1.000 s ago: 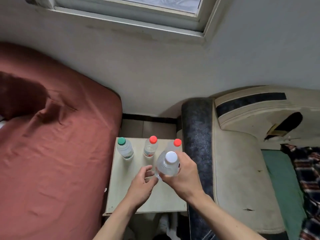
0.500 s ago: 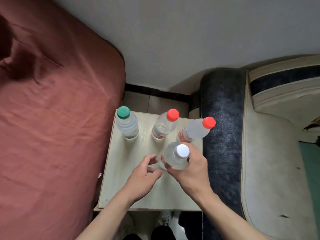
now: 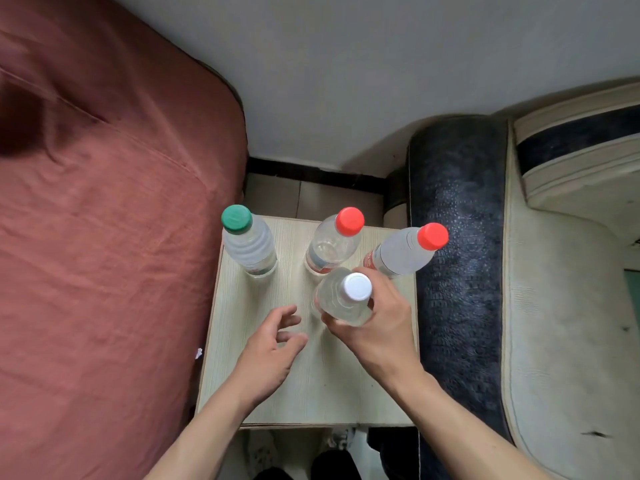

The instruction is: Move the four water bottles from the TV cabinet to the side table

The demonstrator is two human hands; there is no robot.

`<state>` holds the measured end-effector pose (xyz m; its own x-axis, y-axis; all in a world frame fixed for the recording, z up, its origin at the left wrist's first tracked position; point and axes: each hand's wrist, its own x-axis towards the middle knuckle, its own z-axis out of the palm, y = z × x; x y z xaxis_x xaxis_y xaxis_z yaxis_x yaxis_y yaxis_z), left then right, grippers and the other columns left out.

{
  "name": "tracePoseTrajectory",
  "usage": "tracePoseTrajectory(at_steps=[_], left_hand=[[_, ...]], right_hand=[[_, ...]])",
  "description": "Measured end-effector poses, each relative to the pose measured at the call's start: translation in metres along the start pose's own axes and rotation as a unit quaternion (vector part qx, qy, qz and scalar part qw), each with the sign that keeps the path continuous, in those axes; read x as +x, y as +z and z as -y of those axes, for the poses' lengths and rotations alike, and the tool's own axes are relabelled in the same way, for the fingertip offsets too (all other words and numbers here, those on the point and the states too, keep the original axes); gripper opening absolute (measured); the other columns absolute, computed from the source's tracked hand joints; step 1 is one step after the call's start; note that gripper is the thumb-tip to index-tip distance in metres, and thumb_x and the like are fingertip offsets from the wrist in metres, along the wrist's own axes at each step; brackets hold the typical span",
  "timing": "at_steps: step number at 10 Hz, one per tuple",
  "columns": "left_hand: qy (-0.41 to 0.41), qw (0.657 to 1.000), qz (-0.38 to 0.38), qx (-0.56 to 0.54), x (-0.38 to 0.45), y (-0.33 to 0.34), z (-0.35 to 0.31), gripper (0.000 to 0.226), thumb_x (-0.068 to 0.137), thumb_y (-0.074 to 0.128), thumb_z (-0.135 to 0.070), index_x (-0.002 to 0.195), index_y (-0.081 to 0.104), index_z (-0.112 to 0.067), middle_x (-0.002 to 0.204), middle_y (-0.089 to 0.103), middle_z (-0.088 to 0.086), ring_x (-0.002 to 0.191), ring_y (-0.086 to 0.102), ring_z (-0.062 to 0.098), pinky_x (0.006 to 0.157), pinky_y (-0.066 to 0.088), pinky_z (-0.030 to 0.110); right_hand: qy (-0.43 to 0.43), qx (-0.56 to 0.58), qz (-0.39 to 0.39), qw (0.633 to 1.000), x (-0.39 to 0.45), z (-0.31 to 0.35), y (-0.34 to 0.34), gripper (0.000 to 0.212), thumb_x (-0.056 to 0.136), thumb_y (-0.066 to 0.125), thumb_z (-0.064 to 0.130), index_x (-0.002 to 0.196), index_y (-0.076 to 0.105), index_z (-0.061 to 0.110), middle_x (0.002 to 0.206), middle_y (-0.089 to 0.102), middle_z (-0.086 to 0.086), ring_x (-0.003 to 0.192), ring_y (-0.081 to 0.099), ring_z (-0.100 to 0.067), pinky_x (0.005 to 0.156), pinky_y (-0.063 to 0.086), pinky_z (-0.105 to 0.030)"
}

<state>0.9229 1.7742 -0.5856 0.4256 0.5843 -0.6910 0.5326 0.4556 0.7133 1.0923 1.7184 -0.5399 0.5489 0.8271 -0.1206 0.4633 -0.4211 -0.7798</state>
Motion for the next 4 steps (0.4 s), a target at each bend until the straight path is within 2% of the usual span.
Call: tracePoseTrajectory(at_steps=[1, 2, 3, 4], left_hand=[[0.017, 0.998, -0.012, 0.054, 0.002, -0.001, -0.003, 0.052, 0.085, 0.063, -0.033, 0.135, 0.049, -0.032, 0.127, 0.060, -0.011, 0.108, 0.059, 0.008, 0.095, 0.050, 0.031], [0.038, 0.992, -0.033, 0.120, 0.000, -0.002, -0.006, 0.049, 0.092, 0.060, -0.029, 0.139, 0.045, -0.030, 0.129, 0.057, -0.012, 0.112, 0.057, 0.010, 0.098, 0.049, 0.035], [0.048, 0.984, -0.048, 0.167, -0.003, -0.005, -0.010, 0.050, 0.092, 0.058, -0.031, 0.141, 0.044, -0.028, 0.131, 0.057, -0.011, 0.114, 0.057, 0.011, 0.100, 0.048, 0.036], [0.061, 0.980, -0.056, 0.184, -0.014, -0.008, -0.017, 0.049, 0.092, 0.058, -0.030, 0.140, 0.045, -0.027, 0.134, 0.057, -0.008, 0.114, 0.057, 0.010, 0.099, 0.048, 0.035]], right_hand=[[0.003, 0.009, 0.008, 1.000, -0.001, -0.003, -0.001, 0.064, 0.057, 0.092, 0.017, 0.110, 0.059, 0.023, 0.104, 0.061, 0.010, 0.096, 0.055, 0.003, 0.082, 0.037, -0.001], [0.007, 0.000, 0.023, 1.000, -0.005, -0.004, -0.002, 0.065, 0.057, 0.092, 0.019, 0.110, 0.057, 0.025, 0.104, 0.057, 0.014, 0.098, 0.053, 0.007, 0.082, 0.035, 0.000], [0.014, -0.012, 0.042, 0.999, -0.007, -0.008, -0.003, 0.068, 0.058, 0.091, 0.025, 0.117, 0.057, 0.022, 0.110, 0.057, 0.011, 0.100, 0.053, -0.001, 0.086, 0.038, -0.004], [0.037, -0.035, 0.070, 0.996, -0.014, -0.006, -0.013, 0.079, 0.062, 0.088, 0.036, 0.130, 0.050, 0.022, 0.124, 0.053, 0.010, 0.115, 0.050, -0.007, 0.097, 0.039, -0.015]])
